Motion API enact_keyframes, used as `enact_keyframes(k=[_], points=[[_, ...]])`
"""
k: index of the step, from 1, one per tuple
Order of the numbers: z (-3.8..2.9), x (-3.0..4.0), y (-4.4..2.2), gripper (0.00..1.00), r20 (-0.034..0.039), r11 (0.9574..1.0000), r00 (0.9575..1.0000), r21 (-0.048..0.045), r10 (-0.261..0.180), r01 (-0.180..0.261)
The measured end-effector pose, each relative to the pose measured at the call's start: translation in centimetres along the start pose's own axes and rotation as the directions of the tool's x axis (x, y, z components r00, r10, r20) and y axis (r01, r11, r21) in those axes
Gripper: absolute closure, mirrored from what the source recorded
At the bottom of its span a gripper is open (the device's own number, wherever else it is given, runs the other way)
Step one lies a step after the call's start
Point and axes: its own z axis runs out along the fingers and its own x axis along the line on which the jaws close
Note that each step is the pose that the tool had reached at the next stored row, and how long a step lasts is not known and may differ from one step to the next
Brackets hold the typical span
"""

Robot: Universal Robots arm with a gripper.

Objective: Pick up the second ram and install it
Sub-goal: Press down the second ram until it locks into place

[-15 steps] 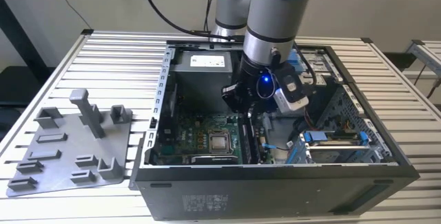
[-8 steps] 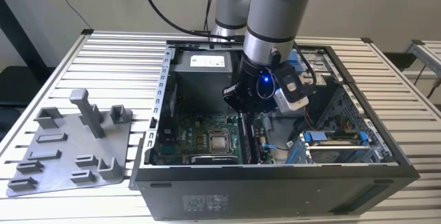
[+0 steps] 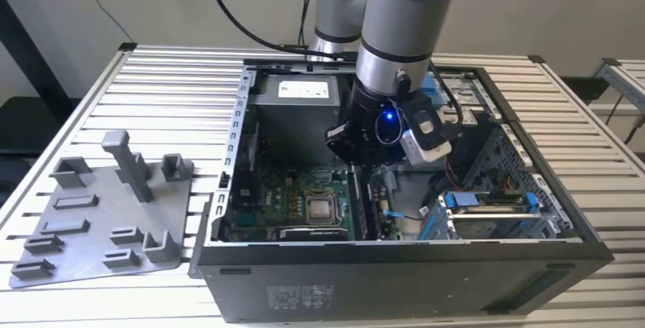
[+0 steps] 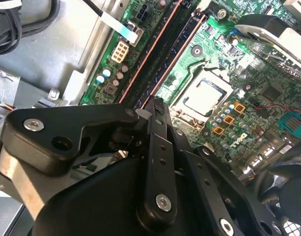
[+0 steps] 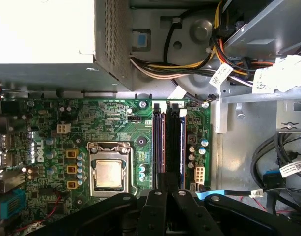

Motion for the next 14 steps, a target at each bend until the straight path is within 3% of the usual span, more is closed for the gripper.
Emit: enact_keyframes(k=[8, 11, 14], points=[[0.00, 0.02, 0.00, 0.89, -0.0001, 0.9999, 0.9999, -0.0007, -0.012, 0.012], [0.00, 0.01, 0.00, 0.89, 0.0001, 0.9989, 0.9989, -0.0012, -0.046, 0.046], [0.00, 0.01, 0.00, 0.89, 0.0006, 0.9951, 0.9951, -0.0013, -0.099, 0.099]])
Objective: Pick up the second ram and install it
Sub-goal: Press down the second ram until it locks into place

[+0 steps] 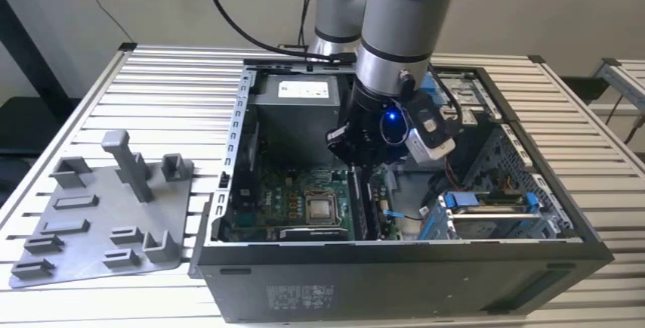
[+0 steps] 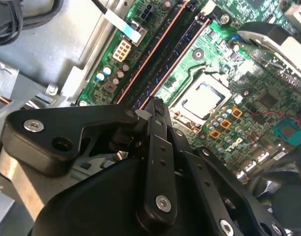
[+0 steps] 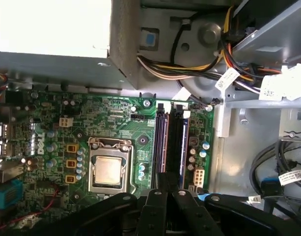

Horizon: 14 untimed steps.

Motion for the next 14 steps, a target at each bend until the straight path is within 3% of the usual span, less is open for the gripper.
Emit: enact_keyframes(k=[3, 7, 10, 14], points=[[0.00, 0.00, 0.00, 0.89, 0.0005, 0.9985, 0.9985, -0.0001, -0.055, 0.055], [0.00, 0.00, 0.00, 0.89, 0.0016, 0.9925, 0.9925, -0.0001, -0.122, 0.122], [0.00, 0.00, 0.00, 0.89, 0.0021, 0.9846, 0.9846, -0.0002, -0.175, 0.175], [0.00, 0.00, 0.00, 0.89, 0.0030, 0.9706, 0.9706, -0.0001, -0.241, 0.241]])
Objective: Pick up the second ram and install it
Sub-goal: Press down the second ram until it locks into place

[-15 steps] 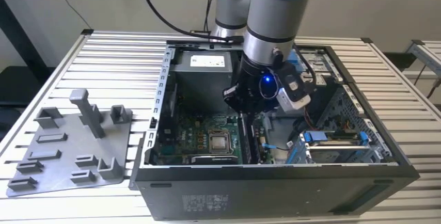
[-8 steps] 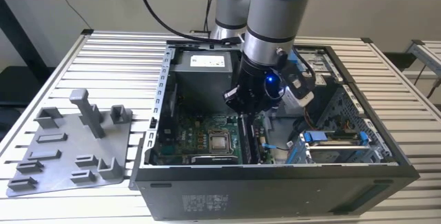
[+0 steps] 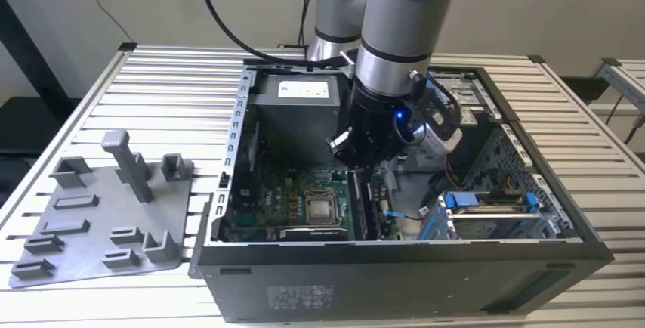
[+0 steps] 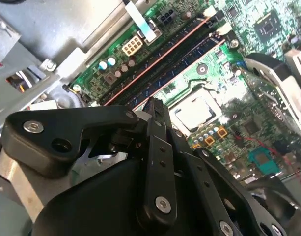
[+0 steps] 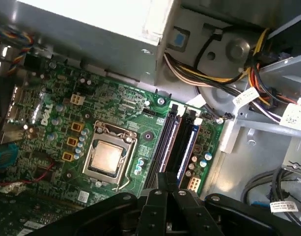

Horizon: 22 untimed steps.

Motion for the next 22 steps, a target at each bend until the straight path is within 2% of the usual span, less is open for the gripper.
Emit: enact_keyframes(k=[3, 5, 9, 12, 14, 16, 19, 22], points=[[0.00, 0.00, 0.00, 0.89, 0.0002, 0.9987, 0.9987, -0.0002, -0.052, 0.052], [0.00, 0.00, 0.00, 0.89, 0.0002, 0.9960, 0.9960, -0.0004, -0.089, 0.089], [0.00, 0.00, 0.00, 0.89, 0.0004, 0.9876, 0.9876, -0.0008, -0.157, 0.157], [0.00, -0.01, 0.00, 0.89, 0.0028, 0.9793, 0.9793, 0.0002, -0.202, 0.202], [0.00, 0.00, 0.00, 0.89, 0.0034, 0.9724, 0.9724, 0.0004, -0.233, 0.233], [0.00, 0.00, 0.00, 0.89, 0.0034, 0.9637, 0.9637, 0.0002, -0.267, 0.267], [0.00, 0.01, 0.00, 0.89, 0.0032, 0.9476, 0.9476, -0.0002, -0.319, 0.319], [0.00, 0.00, 0.00, 0.89, 0.0031, 0.9288, 0.9288, -0.0007, -0.371, 0.371]])
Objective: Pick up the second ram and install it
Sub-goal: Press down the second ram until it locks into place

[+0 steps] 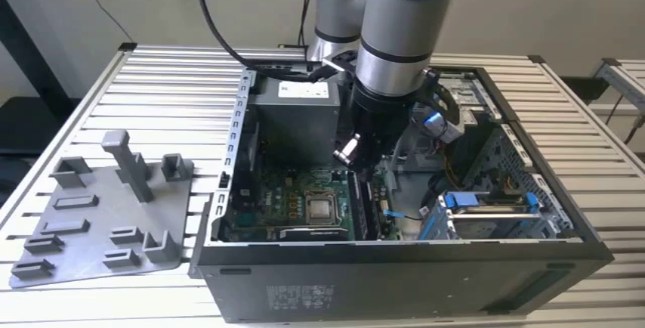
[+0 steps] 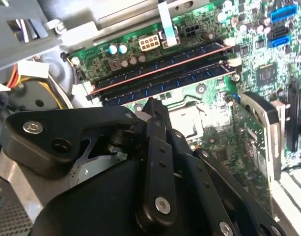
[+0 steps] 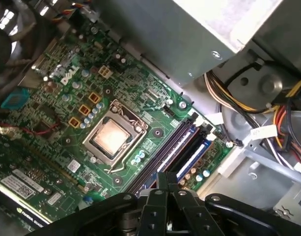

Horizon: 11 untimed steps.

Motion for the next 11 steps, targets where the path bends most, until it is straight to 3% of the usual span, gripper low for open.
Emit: enact_keyframes(k=[3, 6, 11], points=[[0.01, 0.00, 0.00, 0.89, 0.0000, 0.9985, 0.9985, -0.0007, -0.056, 0.056], [0.03, 0.02, 0.00, 0.89, -0.0003, 0.9940, 0.9940, -0.0013, -0.109, 0.109], [0.12, 0.03, 0.02, 0.89, -0.0003, 0.9800, 0.9800, -0.0024, -0.199, 0.199]])
